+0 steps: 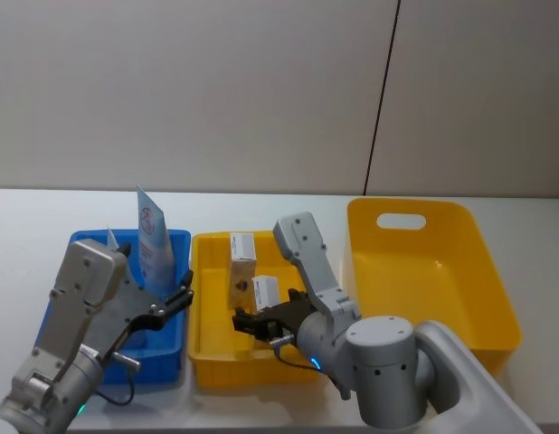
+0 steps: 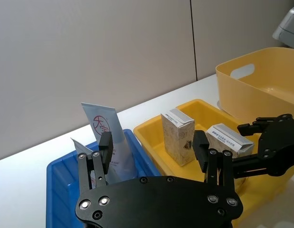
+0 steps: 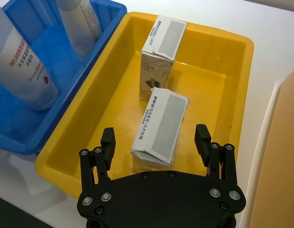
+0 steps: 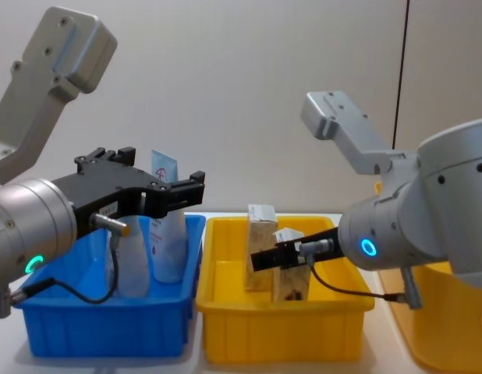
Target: Bimanual collaborative sorting of washing and personal care products
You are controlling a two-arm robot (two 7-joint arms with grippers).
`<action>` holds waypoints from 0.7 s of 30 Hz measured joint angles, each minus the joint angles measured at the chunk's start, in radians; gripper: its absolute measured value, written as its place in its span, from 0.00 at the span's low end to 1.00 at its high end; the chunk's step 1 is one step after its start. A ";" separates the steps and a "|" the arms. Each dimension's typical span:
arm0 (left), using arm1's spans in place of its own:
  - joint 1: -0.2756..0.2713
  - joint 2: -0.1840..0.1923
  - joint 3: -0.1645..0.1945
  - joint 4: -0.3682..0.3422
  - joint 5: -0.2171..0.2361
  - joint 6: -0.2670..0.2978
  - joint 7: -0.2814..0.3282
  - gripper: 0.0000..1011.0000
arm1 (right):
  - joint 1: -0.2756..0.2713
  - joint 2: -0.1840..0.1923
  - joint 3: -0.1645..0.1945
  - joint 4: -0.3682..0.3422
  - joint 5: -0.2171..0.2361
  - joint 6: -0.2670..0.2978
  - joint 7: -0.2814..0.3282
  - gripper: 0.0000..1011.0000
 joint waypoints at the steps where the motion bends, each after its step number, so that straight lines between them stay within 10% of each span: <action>1: 0.000 0.000 0.000 0.000 0.000 0.000 0.000 0.99 | 0.000 -0.001 0.000 0.001 0.000 -0.001 0.000 0.99; 12: 0.000 0.000 0.000 0.000 0.000 0.000 0.000 0.99 | 0.001 -0.006 0.000 0.012 -0.007 -0.009 -0.002 0.98; 21: 0.000 0.000 0.000 0.000 0.000 0.000 0.000 0.99 | 0.001 -0.008 0.000 0.016 -0.008 -0.011 -0.003 0.77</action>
